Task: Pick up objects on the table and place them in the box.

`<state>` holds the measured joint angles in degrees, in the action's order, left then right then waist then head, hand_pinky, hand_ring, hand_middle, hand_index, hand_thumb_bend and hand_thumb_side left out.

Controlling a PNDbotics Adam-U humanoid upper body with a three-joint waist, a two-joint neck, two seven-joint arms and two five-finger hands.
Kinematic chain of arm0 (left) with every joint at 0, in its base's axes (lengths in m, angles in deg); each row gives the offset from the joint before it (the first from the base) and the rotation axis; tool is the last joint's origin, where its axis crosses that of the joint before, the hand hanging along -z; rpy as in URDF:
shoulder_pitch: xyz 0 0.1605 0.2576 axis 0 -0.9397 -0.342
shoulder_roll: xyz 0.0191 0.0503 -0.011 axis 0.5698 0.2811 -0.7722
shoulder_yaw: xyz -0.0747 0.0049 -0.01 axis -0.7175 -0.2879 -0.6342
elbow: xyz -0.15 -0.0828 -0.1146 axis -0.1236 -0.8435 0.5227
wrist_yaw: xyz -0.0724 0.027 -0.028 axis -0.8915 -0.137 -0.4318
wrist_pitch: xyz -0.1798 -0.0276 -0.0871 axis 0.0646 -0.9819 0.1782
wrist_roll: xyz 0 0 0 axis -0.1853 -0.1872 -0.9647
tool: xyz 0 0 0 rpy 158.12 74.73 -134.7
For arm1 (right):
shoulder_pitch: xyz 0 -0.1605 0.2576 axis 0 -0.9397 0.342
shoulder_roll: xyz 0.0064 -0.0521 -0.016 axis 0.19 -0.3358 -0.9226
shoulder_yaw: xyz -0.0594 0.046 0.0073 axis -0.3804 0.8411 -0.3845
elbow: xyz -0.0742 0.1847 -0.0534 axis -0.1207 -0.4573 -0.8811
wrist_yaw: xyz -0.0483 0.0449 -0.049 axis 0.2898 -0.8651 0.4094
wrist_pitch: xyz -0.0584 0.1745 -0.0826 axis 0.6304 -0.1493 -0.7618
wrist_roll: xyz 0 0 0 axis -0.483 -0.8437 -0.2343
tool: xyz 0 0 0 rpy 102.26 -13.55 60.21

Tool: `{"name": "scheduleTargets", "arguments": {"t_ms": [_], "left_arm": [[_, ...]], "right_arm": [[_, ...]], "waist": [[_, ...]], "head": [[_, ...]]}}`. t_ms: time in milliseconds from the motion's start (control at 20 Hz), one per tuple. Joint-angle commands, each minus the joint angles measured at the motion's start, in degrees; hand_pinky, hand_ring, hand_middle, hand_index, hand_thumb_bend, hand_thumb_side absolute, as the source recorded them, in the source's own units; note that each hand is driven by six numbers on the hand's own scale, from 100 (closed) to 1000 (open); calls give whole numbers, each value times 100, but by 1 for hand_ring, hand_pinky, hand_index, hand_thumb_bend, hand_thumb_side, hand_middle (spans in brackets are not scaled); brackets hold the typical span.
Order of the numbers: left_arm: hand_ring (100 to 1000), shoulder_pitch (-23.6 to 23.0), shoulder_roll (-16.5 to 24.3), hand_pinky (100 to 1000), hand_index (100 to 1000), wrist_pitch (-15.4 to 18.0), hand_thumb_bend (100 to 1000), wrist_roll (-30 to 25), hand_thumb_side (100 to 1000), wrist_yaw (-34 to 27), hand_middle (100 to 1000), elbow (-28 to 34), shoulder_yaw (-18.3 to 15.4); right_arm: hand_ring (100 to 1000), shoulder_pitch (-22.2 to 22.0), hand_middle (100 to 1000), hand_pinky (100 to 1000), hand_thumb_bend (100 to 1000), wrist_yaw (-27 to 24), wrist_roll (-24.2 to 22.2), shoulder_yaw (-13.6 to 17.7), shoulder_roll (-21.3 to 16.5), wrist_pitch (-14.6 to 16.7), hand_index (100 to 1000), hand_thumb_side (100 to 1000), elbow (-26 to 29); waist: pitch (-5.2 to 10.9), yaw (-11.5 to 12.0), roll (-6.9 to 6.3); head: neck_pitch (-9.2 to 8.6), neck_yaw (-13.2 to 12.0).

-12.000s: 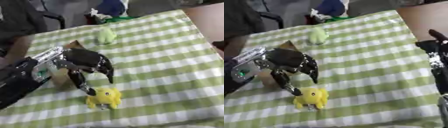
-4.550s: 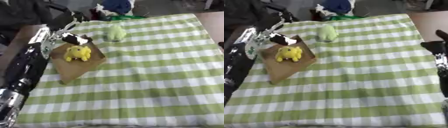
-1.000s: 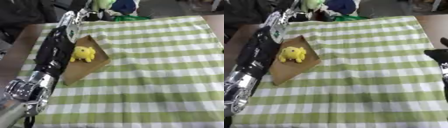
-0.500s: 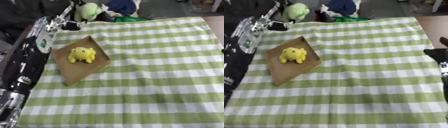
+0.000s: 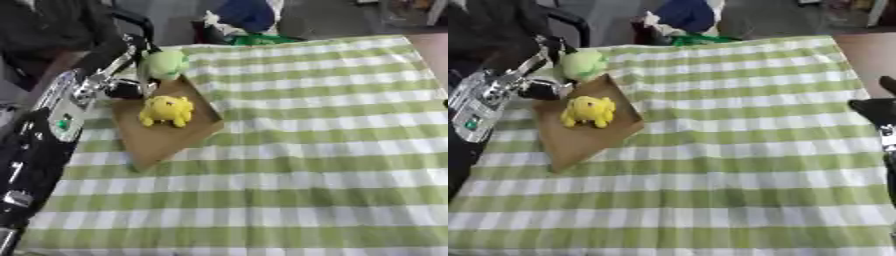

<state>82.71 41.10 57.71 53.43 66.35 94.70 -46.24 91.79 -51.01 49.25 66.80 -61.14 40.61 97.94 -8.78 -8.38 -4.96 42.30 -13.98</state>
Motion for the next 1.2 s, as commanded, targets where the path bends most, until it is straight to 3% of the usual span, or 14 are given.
{"name": "scheduleTargets", "arguments": {"t_ms": [50, 300, 350, 400, 550, 750, 1200], "left_arm": [[504, -82, 203, 624, 668, 128, 142, -171, 100, -36, 506, 47, 0], [576, -299, 63, 654, 752, 276, 211, -343, 100, 3, 586, -168, 58], [616, -321, 41, 671, 792, 285, 308, -332, 106, 39, 634, -176, 45], [629, -335, 22, 678, 802, 284, 334, -307, 128, 72, 651, -174, 27], [685, -352, -26, 712, 837, 264, 580, -183, 343, 169, 717, -123, -43], [706, -369, -70, 735, 853, 260, 754, -14, 501, 249, 742, 76, -173], [696, -495, -104, 731, 852, 56, 760, 375, 581, -105, 731, 660, -579]], "right_arm": [[781, 42, 620, 895, 100, 21, 24, 50, -92, -4, 928, 675, 55], [781, 47, 620, 895, 100, 25, 24, 53, -86, -2, 928, 674, 53], [781, 48, 620, 895, 100, 25, 27, 55, -89, 0, 928, 673, 57], [781, 48, 619, 895, 100, 24, 29, 57, -91, 0, 928, 673, 60], [781, 45, 620, 895, 100, 28, 30, 58, -89, -1, 928, 674, 63], [781, 43, 619, 895, 100, 32, 35, 64, -89, 0, 928, 672, 66], [781, 39, 620, 895, 100, 38, 46, 79, -92, 0, 928, 674, 67]], "waist": [[99, 17, 0], [93, 10, 5], [88, 13, 12], [85, 18, 17], [77, 28, 25], [72, 39, 35], [72, 70, 38]], "head": [[48, -10], [46, -18], [45, -24], [45, -29], [39, -38], [32, -42], [12, -36]]}}
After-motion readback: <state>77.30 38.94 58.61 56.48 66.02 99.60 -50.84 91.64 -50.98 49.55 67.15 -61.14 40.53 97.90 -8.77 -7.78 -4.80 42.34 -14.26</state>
